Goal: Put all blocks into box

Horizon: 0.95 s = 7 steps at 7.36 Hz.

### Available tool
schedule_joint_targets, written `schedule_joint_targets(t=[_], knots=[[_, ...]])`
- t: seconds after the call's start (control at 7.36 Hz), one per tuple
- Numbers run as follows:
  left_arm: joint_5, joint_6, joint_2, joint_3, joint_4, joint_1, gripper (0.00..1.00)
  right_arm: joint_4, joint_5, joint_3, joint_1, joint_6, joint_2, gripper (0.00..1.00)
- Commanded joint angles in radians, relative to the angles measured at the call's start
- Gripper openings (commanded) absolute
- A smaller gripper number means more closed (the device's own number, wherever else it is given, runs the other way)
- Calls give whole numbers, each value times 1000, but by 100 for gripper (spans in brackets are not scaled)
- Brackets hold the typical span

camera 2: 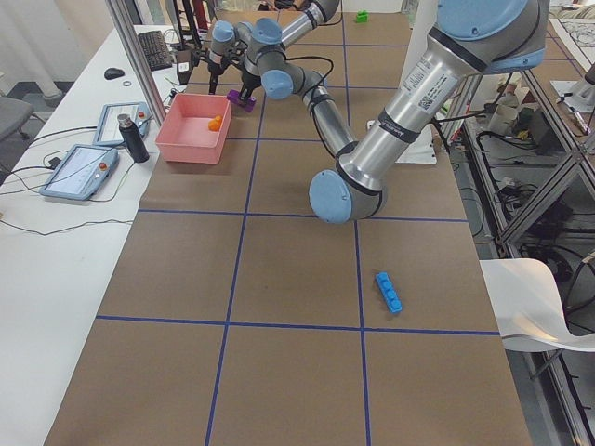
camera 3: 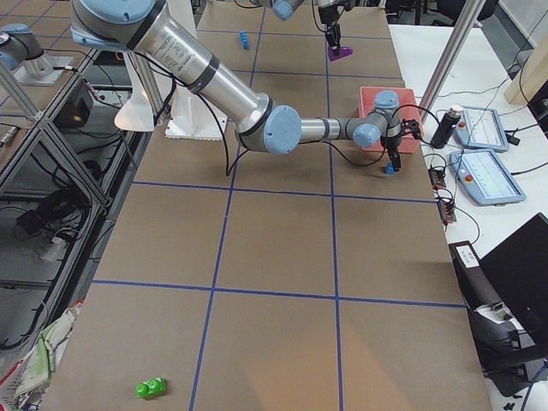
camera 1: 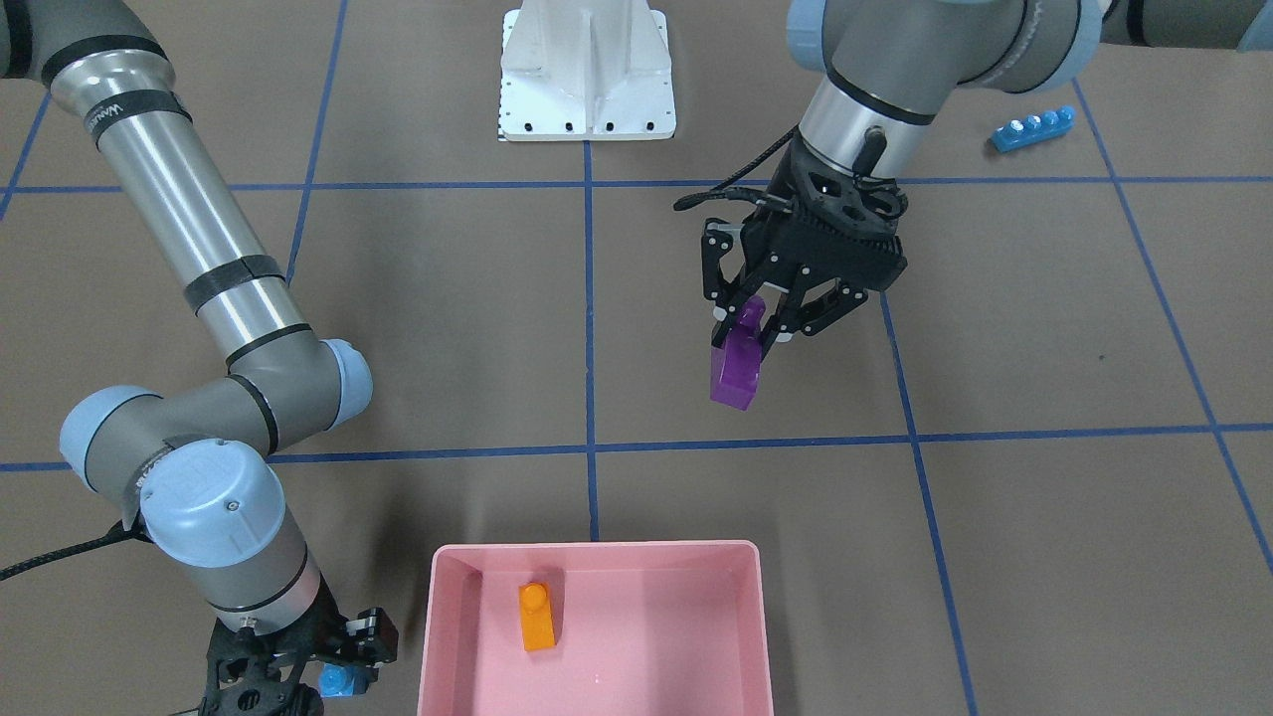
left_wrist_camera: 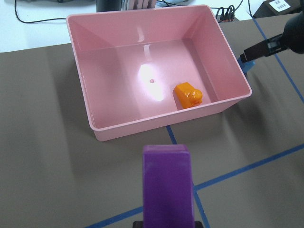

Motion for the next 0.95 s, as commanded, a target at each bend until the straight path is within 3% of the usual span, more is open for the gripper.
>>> schedule_joint_targets(t=[0.0, 0.14, 0.54, 0.82], knots=[[18, -6, -36, 42, -3, 1, 0, 15, -17, -32, -7, 0, 11, 89], [21, -6, -77, 83, -1, 1, 0, 15, -17, -35, -12, 0, 11, 74], [70, -6, -140, 165, -4, 1, 0, 15, -17, -43, -27, 0, 11, 66], [72, -12, -148, 182, -23, 2, 0, 15, -15, -45, -27, -1, 11, 9]])
